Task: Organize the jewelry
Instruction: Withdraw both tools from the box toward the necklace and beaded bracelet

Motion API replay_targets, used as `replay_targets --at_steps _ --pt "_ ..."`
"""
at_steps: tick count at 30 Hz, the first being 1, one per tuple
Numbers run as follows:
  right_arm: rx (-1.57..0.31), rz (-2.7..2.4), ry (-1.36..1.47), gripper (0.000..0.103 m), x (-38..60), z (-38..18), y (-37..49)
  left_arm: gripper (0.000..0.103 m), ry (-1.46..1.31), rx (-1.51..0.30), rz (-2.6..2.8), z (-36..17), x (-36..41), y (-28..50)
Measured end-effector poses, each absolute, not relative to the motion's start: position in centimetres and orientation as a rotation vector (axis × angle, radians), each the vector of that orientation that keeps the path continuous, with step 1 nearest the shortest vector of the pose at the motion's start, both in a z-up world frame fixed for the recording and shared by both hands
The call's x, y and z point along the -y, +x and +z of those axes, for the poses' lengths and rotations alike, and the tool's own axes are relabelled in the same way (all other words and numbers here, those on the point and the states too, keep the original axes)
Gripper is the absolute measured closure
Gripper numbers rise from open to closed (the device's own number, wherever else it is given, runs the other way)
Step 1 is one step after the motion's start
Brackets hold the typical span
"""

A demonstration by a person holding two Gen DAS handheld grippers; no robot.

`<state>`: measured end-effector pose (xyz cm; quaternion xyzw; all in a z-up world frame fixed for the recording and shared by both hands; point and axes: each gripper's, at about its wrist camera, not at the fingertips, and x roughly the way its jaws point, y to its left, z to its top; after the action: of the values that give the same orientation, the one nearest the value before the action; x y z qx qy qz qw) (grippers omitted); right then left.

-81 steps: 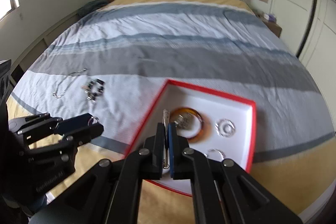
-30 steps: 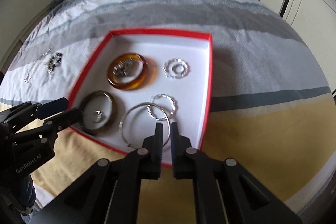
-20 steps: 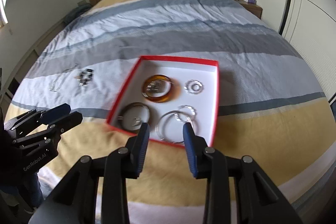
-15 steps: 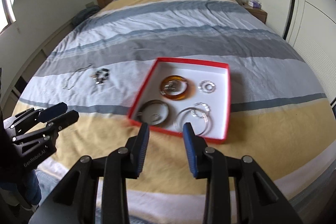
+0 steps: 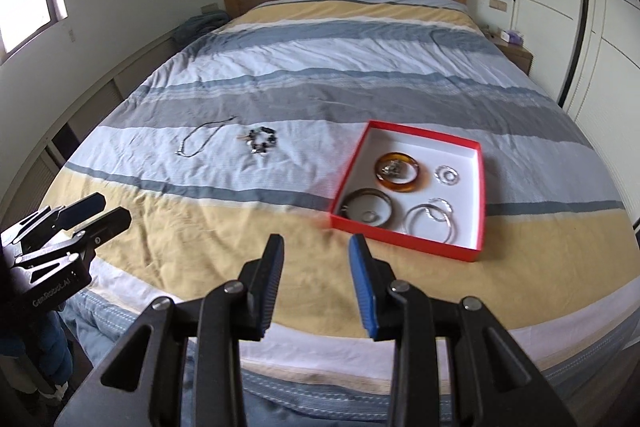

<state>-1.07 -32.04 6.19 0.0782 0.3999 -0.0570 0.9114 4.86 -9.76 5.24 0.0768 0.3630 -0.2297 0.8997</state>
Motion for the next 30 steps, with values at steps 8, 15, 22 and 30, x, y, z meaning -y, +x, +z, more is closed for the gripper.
replay_targets --at_steps 8,15,22,30 --pt "-0.818 -0.082 0.119 0.064 28.6 7.2 -0.2 0.042 0.118 -0.703 -0.435 6.3 6.1 4.8" --pt "-0.814 -0.078 0.105 0.063 26.9 7.8 -0.4 0.040 0.108 -0.690 -0.435 6.6 4.9 4.7" --pt "-0.817 -0.068 0.094 0.058 26.2 7.8 0.2 0.036 0.115 -0.686 -0.427 6.5 4.0 5.2" --pt "-0.842 -0.047 0.105 0.057 25.8 6.6 2.0 0.034 0.088 -0.713 -0.377 5.3 2.3 7.3"
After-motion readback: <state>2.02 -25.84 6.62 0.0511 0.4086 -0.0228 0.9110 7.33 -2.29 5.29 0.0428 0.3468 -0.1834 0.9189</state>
